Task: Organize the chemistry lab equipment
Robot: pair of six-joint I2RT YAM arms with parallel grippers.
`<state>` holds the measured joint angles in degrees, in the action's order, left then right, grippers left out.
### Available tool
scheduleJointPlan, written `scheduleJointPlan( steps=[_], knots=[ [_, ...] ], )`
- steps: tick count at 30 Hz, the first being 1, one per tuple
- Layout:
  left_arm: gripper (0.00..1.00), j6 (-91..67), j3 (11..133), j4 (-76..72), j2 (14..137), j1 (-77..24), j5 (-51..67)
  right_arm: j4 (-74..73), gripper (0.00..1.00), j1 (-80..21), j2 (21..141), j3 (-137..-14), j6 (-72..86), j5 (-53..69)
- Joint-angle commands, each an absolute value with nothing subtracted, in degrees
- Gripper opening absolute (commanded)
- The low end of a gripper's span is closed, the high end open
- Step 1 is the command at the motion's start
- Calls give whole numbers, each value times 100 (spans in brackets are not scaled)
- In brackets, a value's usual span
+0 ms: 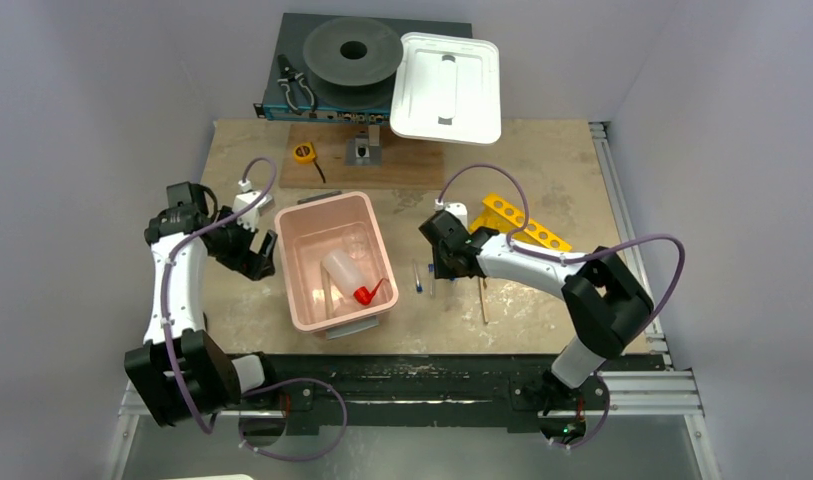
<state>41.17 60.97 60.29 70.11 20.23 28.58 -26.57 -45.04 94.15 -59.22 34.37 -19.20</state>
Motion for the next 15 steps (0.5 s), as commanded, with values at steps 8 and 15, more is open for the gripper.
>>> scheduleJointPlan(
  steps=[8, 15],
  knots=[
    [89, 3821, 5980, 5410, 7004, 1361, 2545, -2456, 32, -4404, 8973, -5462, 3809, -2253],
    [89, 3684, 5990, 5355, 6997, 1193, 2610, -2409, 35, -4396, 8966, -5299, 3904, -2100]
  ],
)
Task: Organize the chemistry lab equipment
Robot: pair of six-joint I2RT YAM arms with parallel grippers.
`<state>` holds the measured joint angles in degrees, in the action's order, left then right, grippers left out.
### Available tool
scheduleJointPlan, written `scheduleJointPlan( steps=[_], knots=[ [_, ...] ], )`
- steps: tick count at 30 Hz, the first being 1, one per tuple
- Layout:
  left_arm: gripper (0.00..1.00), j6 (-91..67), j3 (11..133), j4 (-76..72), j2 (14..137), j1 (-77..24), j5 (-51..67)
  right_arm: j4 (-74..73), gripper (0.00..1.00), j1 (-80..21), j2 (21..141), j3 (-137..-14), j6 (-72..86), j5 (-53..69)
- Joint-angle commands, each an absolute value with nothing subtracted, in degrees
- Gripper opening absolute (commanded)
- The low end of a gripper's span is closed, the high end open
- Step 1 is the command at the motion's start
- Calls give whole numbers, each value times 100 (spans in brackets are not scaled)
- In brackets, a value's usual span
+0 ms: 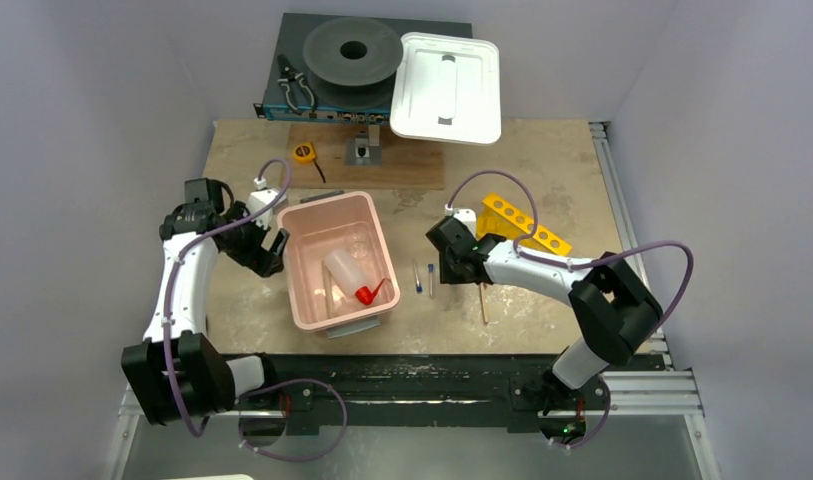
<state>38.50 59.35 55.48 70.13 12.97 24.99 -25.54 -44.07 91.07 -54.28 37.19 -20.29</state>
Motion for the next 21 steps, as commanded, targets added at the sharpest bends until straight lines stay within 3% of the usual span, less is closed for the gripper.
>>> scheduleJointPlan(
  steps=[1, 8, 15, 21],
  knots=[
    [89, 3672, 5982, 5345, 7001, 1177, 2610, -2346, 36, -4402, 8962, -5245, 3933, -2042],
    [89, 3665, 5977, 5314, 7078, 1095, 2610, -2089, 36, -4403, 9158, -5030, 4022, -1874],
    [89, 3679, 6063, 5356, 7054, 1079, 2558, -2083, 17, -4403, 9057, -4895, 4090, -1911],
    [89, 3696, 6073, 5416, 7030, 1075, 2571, -2021, 11, -4403, 8966, -4710, 4122, -1850]
  ],
)
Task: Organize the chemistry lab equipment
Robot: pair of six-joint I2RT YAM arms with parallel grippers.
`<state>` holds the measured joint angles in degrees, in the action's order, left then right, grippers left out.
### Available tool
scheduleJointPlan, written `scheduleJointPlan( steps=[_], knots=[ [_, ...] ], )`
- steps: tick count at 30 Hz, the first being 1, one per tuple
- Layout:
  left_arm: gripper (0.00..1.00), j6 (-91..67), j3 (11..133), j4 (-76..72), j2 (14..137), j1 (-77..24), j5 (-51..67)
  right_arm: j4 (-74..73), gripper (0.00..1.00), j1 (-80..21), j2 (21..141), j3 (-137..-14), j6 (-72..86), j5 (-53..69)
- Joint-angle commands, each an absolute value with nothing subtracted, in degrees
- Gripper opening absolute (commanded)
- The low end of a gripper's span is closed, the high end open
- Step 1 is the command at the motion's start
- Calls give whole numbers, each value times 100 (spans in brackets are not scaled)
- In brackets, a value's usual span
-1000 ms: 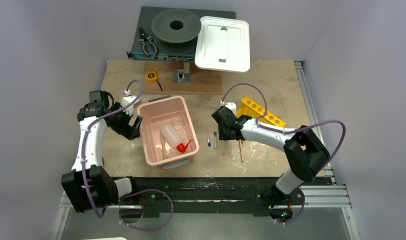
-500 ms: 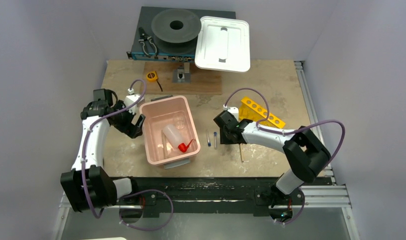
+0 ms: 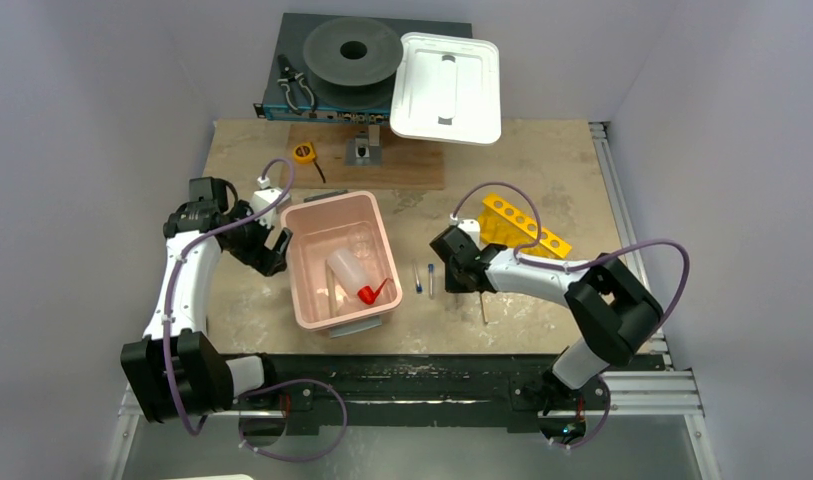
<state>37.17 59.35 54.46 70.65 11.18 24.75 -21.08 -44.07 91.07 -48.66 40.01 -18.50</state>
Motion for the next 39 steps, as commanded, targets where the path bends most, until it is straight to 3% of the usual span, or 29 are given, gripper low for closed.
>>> scheduleJointPlan(
  steps=[1, 3, 17, 25, 31, 35, 37, 39],
  knots=[
    [89, 3700, 6073, 5426, 7020, 1074, 2572, -2025, 8, -4403, 8954, -4699, 4122, -1862],
    [89, 3711, 6066, 5446, 7005, 1078, 2575, -2118, 0, -4403, 8845, -4694, 4131, -1891],
    [90, 3727, 6117, 5516, 6899, 1075, 2692, -3386, 0, -4461, 7012, -6061, 3892, -1934],
    [90, 3678, 6134, 5550, 6851, 1076, 2711, -3672, 0, -5799, 8867, -9227, 3331, -1867],
    [90, 3676, 6152, 5639, 6768, 1079, 2737, -3699, 0, -5986, 10312, -10280, 3081, -1524],
    [90, 3676, 6161, 5660, 6776, 1076, 2733, -3640, 34, -5979, 10569, -10355, 2980, -1326],
    [90, 3697, 6161, 5656, 6780, 1080, 2710, -3538, 44, -5957, 10384, -10241, 2923, -1380],
    [90, 3717, 6153, 5655, 6787, 1077, 2685, -3480, 45, -5888, 10118, -10059, 2901, -1483]
  ],
)
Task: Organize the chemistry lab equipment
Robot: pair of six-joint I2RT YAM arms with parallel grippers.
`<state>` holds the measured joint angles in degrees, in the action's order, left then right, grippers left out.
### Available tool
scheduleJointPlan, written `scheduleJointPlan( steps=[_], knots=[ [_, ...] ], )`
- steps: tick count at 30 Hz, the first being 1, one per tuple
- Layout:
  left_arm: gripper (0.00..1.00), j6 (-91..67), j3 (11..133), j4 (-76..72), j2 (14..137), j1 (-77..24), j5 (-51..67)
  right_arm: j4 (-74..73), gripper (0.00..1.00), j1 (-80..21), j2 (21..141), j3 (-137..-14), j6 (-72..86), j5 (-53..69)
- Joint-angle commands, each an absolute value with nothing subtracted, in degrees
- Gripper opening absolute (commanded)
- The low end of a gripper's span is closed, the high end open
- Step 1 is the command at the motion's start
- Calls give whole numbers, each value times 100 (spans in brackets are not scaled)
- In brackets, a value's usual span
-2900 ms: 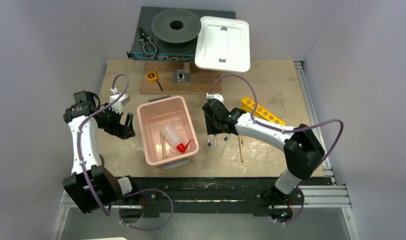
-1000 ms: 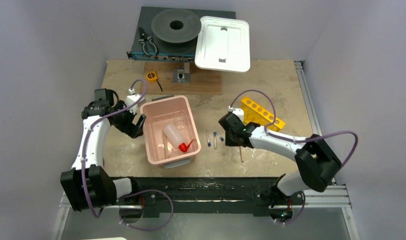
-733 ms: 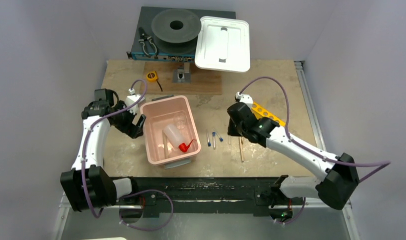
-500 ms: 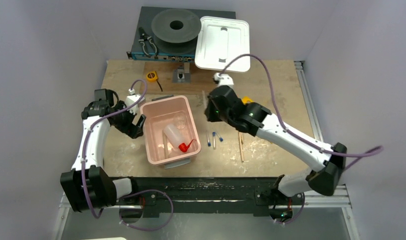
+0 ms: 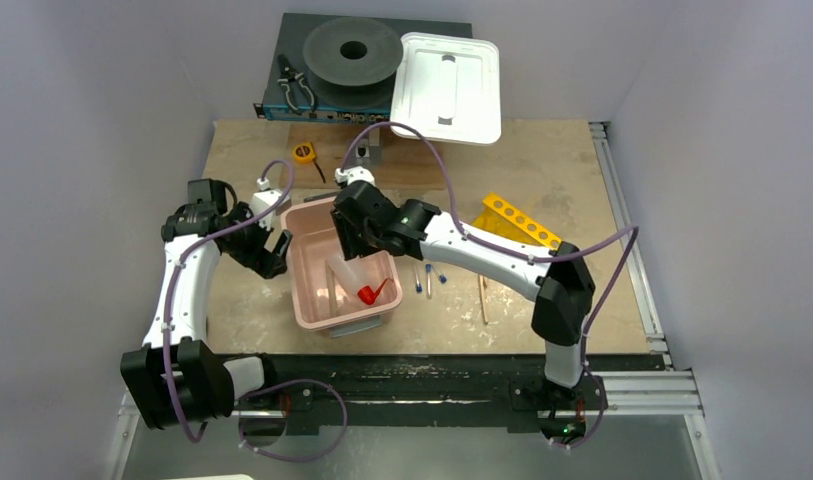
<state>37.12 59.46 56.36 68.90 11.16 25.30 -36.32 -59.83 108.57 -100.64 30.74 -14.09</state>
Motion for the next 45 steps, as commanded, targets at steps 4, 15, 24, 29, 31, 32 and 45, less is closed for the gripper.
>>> scheduleJointPlan(
  steps=[4, 15, 24, 29, 31, 32, 45],
  knots=[
    [90, 3710, 6161, 5644, 6807, 1081, 2678, -3335, 42, -5424, 9432, -9393, 2904, -1615],
    [90, 3716, 6161, 5634, 6842, 1078, 2655, -2620, 40, -4273, 8595, -6673, 2829, -1734],
    [90, 3727, 6174, 5681, 6841, 1075, 2617, -1991, 40, -4253, 9438, -6072, 2696, -1719],
    [90, 3744, 6179, 5677, 6845, 1075, 2595, -1820, 40, -4231, 9771, -6155, 2599, -1718],
    [90, 3752, 6187, 5672, 6847, 1079, 2582, -1803, 39, -4227, 9874, -6176, 2582, -1679],
    [90, 3753, 6192, 5673, 6853, 1081, 2572, -1790, 39, -4223, 9919, -6188, 2574, -1664],
    [90, 3773, 6223, 5658, 6900, 1081, 2529, -1647, 16, -4223, 10071, -5897, 2672, -1668]
  ],
)
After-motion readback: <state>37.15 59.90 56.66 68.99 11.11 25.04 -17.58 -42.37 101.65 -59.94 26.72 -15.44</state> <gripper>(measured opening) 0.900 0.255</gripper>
